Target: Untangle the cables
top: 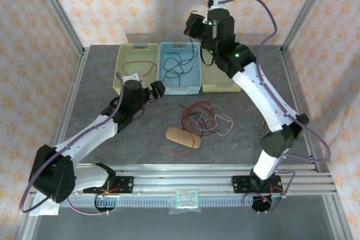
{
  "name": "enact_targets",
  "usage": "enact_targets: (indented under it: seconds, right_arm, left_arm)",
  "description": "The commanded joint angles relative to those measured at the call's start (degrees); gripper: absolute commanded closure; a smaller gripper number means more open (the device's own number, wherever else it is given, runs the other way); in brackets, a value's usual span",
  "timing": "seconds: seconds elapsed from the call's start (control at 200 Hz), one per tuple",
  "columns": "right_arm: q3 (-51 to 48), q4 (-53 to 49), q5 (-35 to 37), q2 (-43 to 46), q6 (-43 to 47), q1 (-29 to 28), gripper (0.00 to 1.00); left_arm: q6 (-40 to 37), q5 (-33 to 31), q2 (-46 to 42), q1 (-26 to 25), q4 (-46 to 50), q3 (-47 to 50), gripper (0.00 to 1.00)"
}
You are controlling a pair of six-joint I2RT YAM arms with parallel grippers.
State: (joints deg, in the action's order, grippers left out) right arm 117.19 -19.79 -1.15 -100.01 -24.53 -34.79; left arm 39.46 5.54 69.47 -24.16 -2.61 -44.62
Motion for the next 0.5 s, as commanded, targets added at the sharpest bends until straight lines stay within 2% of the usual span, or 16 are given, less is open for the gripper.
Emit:
enact_targets:
  seconds: [0.0,0.15,0.29,0.496]
  right_arm:
    - [3.6,3.0,-2.7,-4.2,1.3,0.8,1.0]
    - [8.6,1.7,-4.7,-11.6,1.3,1.4,1.0]
    - [10.9,0.7,-5.1,-17.5,0.7,1.8,1.0]
    - [11.6,-1.4,-5.1,-24.4,-2.3,2.6,1.0]
  left_arm:
    - [-4.7,4.0,-1.6,1.1,3.2,-0.8,0.08]
    - [-5.4,8.4,-3.1,2.1,3.8,-2.1,0.07]
    - [-3.5,13.5,-4.0,5.7,4.2,-4.2,0.07]
    - [-5.5,13.5,-3.5,8.2,10.9,-10.0,0.07]
